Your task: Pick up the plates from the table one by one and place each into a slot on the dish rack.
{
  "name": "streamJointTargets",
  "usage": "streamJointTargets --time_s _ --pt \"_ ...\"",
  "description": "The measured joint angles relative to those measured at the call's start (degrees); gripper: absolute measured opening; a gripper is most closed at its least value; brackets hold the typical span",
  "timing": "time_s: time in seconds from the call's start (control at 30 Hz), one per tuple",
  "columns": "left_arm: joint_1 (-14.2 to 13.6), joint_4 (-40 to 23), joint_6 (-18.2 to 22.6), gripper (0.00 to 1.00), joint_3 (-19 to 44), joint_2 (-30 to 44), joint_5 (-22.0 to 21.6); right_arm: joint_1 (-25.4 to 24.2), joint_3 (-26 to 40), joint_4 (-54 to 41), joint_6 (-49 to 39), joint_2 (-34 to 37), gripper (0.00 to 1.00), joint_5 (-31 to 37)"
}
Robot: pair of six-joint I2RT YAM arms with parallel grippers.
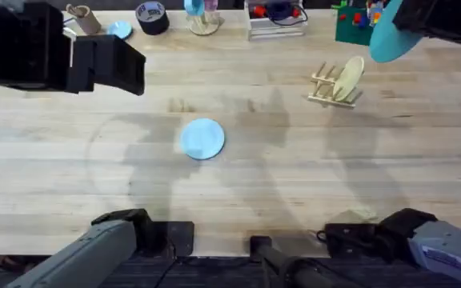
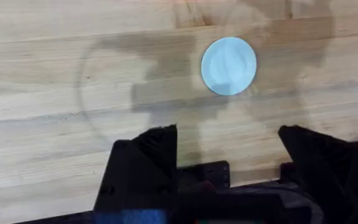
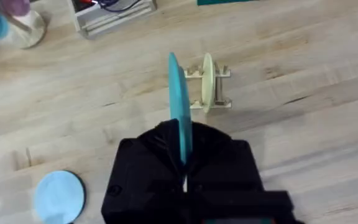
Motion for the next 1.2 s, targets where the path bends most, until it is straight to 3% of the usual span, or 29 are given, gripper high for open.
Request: streamJointTargets --time_s 1.2 --pt "0.0 0.0 0.0 0.993 0.0 0.0 0.01 -0.2 0.0 -0.04 1.0 0.04 0.031 0.42"
